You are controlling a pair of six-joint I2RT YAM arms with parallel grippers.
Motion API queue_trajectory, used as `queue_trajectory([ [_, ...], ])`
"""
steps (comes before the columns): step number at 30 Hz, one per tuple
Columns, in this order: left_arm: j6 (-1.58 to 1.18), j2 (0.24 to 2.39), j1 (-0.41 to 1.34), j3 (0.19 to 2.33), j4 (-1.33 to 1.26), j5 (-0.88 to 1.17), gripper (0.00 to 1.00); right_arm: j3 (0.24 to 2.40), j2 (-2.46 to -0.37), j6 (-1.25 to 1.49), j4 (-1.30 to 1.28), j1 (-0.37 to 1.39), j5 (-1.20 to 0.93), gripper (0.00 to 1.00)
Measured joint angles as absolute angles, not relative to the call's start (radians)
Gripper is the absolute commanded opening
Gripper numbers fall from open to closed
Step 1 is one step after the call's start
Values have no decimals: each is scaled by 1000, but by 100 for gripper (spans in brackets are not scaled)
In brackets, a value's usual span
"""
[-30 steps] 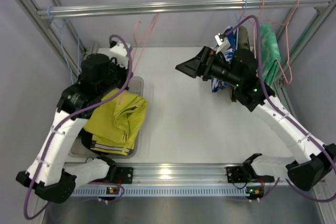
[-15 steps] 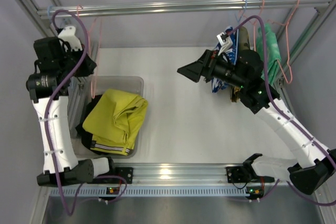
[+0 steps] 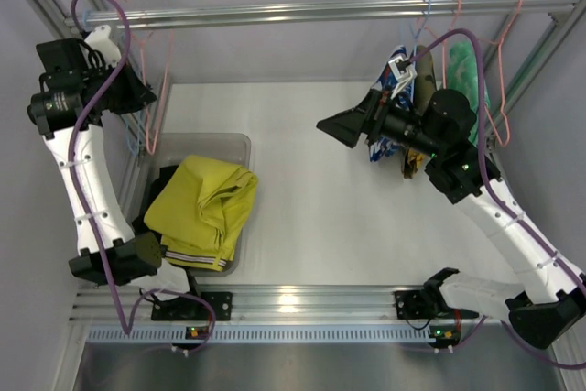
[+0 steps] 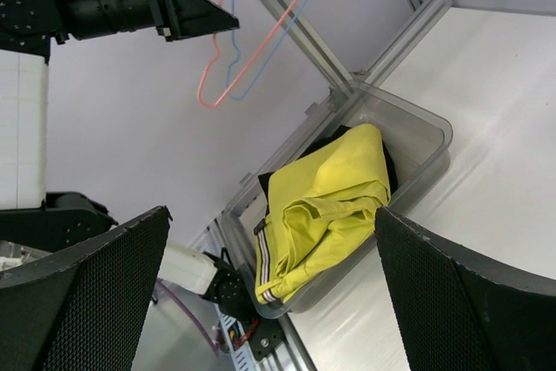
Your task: Remove the trousers from the hanger
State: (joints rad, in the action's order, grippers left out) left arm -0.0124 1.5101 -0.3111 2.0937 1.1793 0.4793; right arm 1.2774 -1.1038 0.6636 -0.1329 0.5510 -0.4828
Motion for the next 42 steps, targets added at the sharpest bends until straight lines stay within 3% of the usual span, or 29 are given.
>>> queue_trajectory([
  [12, 11, 1622, -311, 2094, 1191, 453, 0, 1258, -1103, 678, -128, 525, -514, 100],
  [15, 22, 1626, -311, 2093, 1190, 451, 26, 1252, -1103, 684, -128, 525, -519, 100],
  [16, 29, 1626, -311, 2091, 1188, 451, 44, 1251, -1103, 685, -128, 523, -520, 99],
  [19, 36, 1614, -311, 2063, 1173, 451, 63, 1251, -1103, 689, -128, 521, -522, 99],
  [20, 39, 1608, -311, 2053, 1172, 450, 74, 1251, -1103, 690, -128, 521, -523, 99],
  [22, 49, 1592, -311, 2038, 1172, 444, 84, 1251, -1103, 691, -128, 521, -526, 99],
  [23, 53, 1583, -311, 2033, 1171, 440, 98, 1251, -1103, 692, -128, 521, -525, 100],
  [37, 165, 1158, -311, 1845, 1104, 438, 99, 1251, -1039, 563, -202, 508, -435, 99],
  [42, 202, 1110, -311, 1861, 1104, 474, 99, 1251, -942, 475, -239, 368, -373, 99],
])
